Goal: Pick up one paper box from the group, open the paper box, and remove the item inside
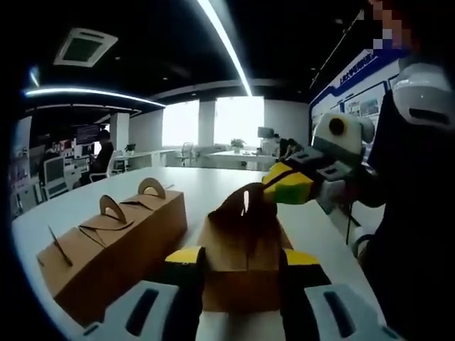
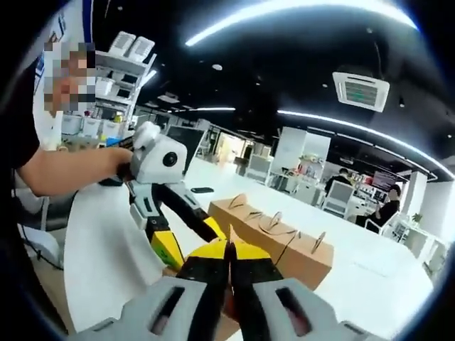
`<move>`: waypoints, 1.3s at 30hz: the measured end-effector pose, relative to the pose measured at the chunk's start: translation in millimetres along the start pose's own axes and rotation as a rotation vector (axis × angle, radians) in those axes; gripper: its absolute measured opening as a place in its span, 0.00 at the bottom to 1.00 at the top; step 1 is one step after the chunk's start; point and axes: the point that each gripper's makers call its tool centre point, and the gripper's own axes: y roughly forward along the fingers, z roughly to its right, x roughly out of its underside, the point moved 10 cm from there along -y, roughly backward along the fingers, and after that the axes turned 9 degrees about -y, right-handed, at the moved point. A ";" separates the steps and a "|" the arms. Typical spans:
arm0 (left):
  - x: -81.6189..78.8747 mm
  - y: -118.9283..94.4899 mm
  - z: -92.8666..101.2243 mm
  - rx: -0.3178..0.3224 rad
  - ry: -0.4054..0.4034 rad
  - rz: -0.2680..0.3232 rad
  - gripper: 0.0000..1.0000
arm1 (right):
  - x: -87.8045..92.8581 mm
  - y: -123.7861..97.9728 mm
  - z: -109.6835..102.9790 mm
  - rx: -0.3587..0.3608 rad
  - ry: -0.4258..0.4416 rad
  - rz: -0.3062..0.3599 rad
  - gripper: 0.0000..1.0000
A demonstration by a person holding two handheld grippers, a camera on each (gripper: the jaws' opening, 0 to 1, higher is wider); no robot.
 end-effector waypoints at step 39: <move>3.4 -0.8 2.7 -0.018 -0.014 0.035 0.41 | 22.9 -30.7 43.9 0.138 0.464 0.094 0.03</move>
